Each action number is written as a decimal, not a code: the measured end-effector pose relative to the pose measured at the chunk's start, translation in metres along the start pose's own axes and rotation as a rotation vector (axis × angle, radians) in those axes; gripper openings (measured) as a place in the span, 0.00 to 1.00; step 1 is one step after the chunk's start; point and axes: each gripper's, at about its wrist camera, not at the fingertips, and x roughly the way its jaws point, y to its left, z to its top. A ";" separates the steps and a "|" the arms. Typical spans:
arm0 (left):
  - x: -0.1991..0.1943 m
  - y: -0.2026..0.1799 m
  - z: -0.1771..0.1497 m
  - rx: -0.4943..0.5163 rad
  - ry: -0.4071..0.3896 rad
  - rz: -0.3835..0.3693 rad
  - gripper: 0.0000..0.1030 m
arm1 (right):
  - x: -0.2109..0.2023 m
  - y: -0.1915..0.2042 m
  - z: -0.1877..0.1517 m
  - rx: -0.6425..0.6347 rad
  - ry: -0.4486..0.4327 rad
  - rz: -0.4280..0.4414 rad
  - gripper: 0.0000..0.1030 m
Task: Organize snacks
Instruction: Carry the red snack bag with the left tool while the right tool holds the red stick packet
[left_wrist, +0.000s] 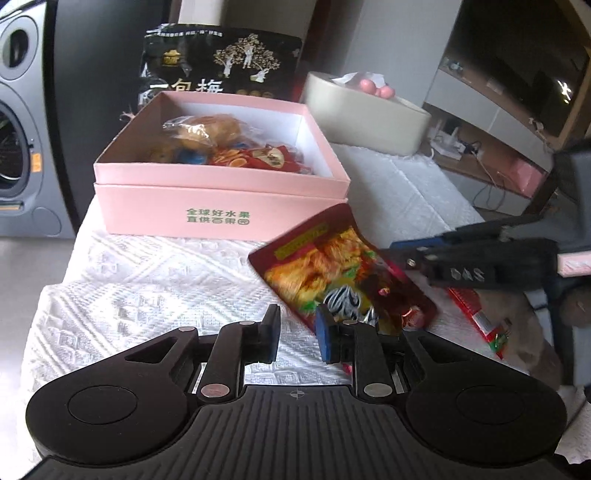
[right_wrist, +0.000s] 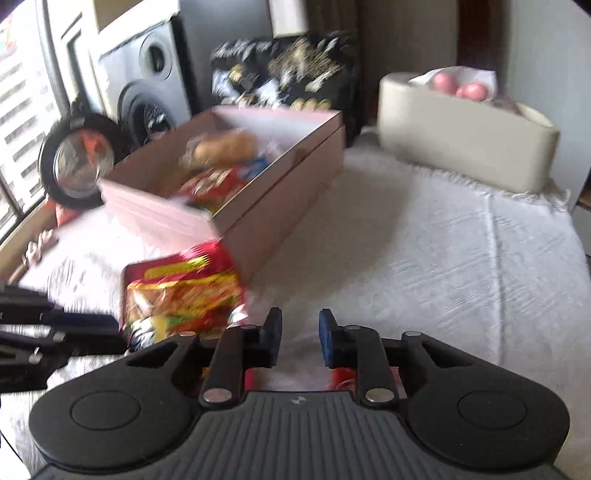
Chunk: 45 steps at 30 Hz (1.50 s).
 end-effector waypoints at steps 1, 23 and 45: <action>0.000 0.001 0.001 0.000 -0.004 0.003 0.23 | -0.004 0.006 -0.002 -0.014 -0.006 0.007 0.18; -0.026 0.015 -0.004 -0.059 -0.048 0.086 0.25 | -0.069 0.032 -0.042 -0.063 -0.061 -0.015 0.42; 0.022 0.028 -0.003 -0.459 -0.027 -0.174 0.30 | -0.079 -0.054 -0.082 0.170 -0.087 0.017 0.61</action>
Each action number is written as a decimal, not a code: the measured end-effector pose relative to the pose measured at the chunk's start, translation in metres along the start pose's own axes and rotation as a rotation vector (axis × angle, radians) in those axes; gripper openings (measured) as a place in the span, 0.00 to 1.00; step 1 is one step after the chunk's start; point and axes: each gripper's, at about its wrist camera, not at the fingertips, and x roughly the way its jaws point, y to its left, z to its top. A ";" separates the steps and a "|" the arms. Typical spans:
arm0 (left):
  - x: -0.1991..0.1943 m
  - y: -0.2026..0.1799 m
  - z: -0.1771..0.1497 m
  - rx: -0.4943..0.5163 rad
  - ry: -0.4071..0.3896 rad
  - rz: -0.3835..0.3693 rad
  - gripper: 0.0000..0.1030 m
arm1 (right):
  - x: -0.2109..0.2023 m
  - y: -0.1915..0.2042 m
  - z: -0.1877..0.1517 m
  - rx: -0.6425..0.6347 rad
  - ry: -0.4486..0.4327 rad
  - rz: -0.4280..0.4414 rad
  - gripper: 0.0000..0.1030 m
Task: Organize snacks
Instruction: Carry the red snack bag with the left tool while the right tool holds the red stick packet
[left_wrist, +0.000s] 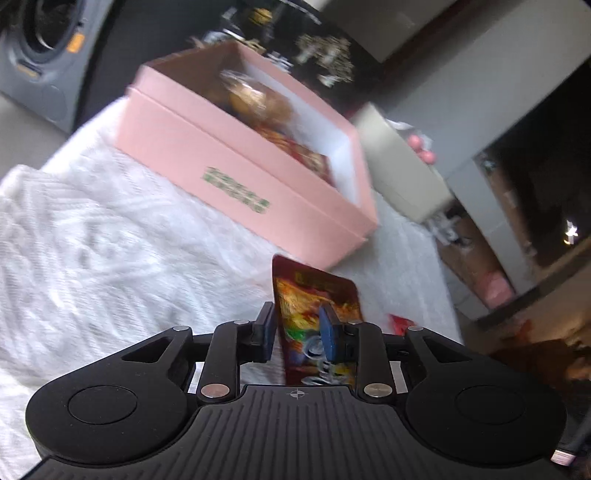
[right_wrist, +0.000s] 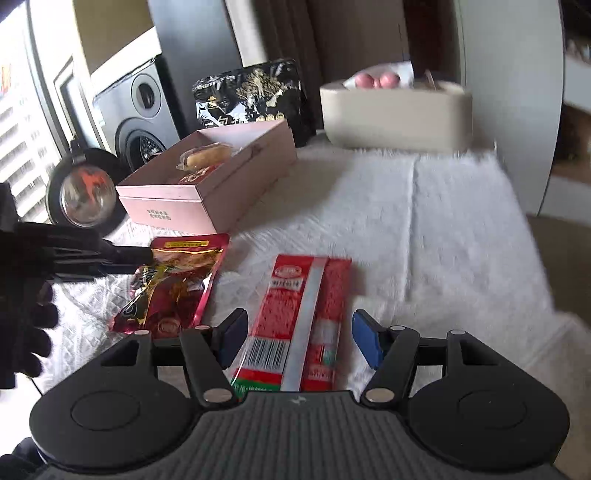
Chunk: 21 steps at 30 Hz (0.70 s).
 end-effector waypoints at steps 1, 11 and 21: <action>0.001 -0.007 0.000 0.031 0.012 -0.012 0.31 | 0.005 -0.001 -0.001 0.013 0.012 0.016 0.61; 0.027 -0.071 -0.018 0.382 0.136 0.014 0.43 | 0.021 0.021 0.004 -0.072 0.027 -0.017 0.51; 0.029 -0.086 -0.018 0.464 0.146 0.068 0.44 | 0.018 0.023 0.004 -0.089 0.028 -0.028 0.43</action>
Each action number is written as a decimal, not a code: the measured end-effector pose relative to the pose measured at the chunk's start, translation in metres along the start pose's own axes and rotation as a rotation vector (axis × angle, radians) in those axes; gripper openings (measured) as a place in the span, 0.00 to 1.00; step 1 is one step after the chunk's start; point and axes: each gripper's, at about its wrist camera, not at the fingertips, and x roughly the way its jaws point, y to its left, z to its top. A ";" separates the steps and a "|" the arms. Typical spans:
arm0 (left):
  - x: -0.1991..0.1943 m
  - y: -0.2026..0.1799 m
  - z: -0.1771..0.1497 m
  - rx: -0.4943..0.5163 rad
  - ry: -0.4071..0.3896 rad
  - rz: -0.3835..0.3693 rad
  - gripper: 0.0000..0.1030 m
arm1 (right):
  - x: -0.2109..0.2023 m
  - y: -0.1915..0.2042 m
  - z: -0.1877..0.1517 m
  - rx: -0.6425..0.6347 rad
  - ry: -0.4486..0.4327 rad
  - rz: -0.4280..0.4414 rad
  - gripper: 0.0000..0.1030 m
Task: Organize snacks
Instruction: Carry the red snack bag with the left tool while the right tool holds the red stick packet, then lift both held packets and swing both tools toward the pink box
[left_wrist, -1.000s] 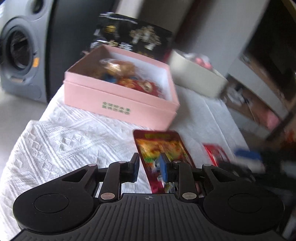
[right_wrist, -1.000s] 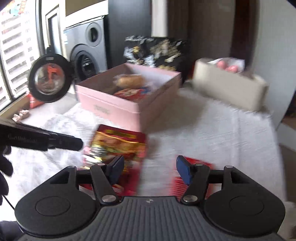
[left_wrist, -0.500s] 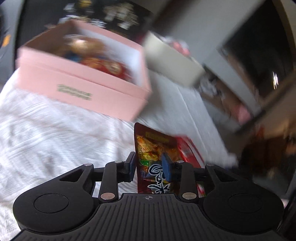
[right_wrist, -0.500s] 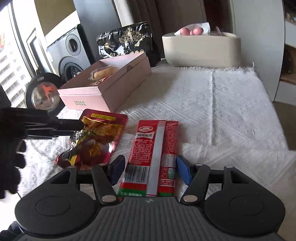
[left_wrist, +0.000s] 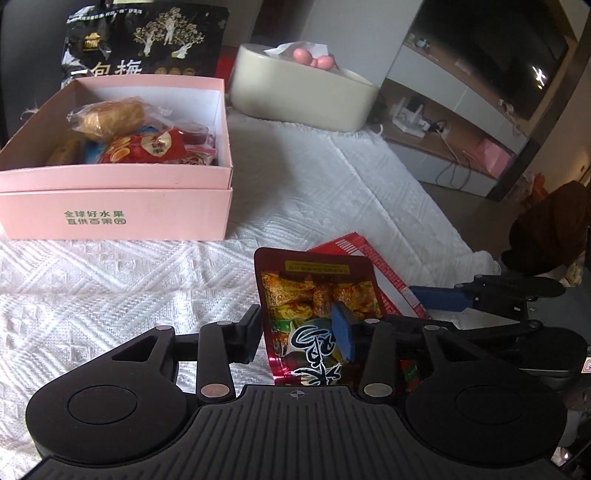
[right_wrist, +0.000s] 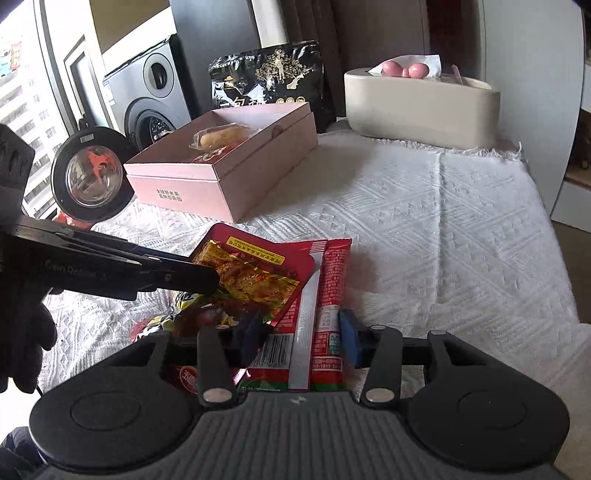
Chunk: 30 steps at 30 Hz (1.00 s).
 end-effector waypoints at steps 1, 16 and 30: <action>0.000 0.000 0.000 -0.001 0.000 -0.001 0.44 | 0.000 0.000 0.000 0.000 0.001 0.000 0.43; -0.013 -0.045 0.001 0.199 -0.002 0.255 0.46 | -0.006 0.000 -0.003 -0.047 -0.037 -0.001 0.34; 0.015 -0.117 -0.029 0.344 0.005 0.438 0.46 | -0.024 -0.060 -0.019 0.045 -0.150 -0.034 0.34</action>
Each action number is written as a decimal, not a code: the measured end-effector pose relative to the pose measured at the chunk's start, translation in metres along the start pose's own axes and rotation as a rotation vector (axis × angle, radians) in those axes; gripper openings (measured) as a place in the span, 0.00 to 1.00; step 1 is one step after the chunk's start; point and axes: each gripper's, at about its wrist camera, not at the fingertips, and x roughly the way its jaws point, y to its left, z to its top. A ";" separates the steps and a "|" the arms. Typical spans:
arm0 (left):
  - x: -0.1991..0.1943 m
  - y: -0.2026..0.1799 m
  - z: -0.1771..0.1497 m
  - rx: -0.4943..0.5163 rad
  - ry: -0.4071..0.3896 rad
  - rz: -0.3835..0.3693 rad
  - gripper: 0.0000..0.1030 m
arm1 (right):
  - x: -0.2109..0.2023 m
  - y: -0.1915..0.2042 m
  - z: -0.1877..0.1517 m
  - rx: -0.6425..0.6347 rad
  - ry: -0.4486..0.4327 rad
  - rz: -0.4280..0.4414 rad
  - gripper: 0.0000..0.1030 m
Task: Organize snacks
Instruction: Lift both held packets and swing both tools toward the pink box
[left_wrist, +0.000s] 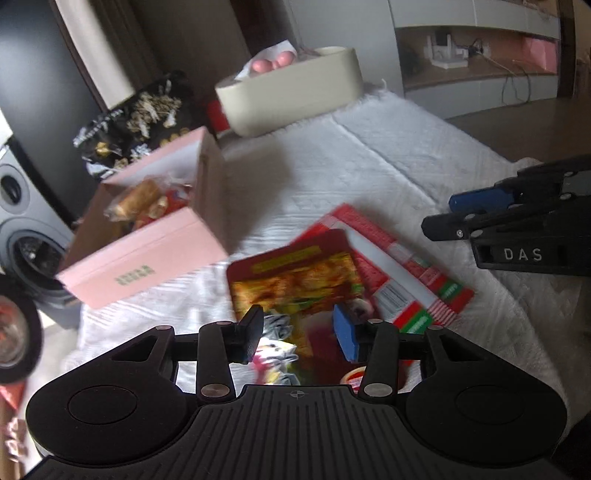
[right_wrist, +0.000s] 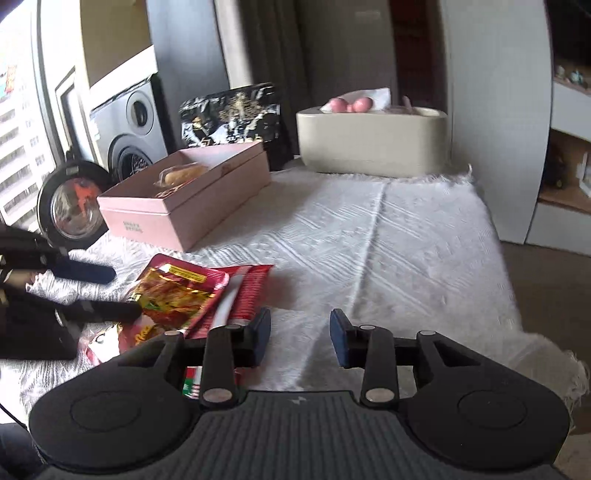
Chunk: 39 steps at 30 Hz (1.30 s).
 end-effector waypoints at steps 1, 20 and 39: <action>0.003 -0.001 0.001 -0.017 0.012 -0.034 0.55 | 0.000 -0.002 -0.002 0.013 0.000 0.007 0.34; 0.029 0.034 -0.016 -0.229 -0.017 -0.139 0.94 | -0.010 0.007 -0.002 0.000 0.000 0.140 0.43; 0.000 0.087 -0.026 -0.379 -0.156 -0.307 0.30 | -0.003 0.051 0.009 -0.176 0.094 0.069 0.53</action>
